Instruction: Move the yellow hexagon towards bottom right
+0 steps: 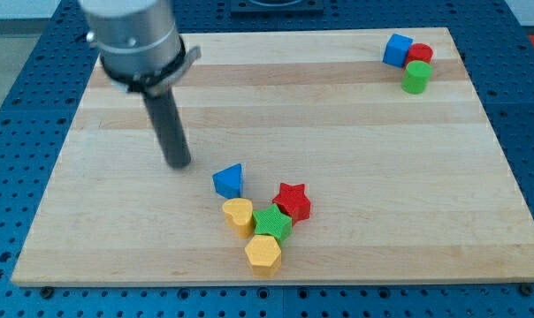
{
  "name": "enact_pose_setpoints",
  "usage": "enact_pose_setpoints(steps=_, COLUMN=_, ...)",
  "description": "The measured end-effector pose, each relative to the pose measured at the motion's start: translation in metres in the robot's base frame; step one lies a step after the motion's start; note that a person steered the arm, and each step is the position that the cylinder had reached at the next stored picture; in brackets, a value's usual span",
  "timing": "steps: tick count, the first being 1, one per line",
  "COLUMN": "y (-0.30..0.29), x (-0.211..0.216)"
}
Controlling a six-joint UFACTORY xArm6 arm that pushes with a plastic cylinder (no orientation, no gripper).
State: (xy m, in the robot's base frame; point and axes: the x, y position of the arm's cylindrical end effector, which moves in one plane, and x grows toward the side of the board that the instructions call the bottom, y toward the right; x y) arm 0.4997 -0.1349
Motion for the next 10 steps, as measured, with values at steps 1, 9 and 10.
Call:
enact_pose_setpoints(steps=1, y=0.000, x=0.038)
enact_pose_setpoints(steps=9, y=0.157, x=0.105)
enact_pose_setpoints(steps=10, y=0.145, x=0.119)
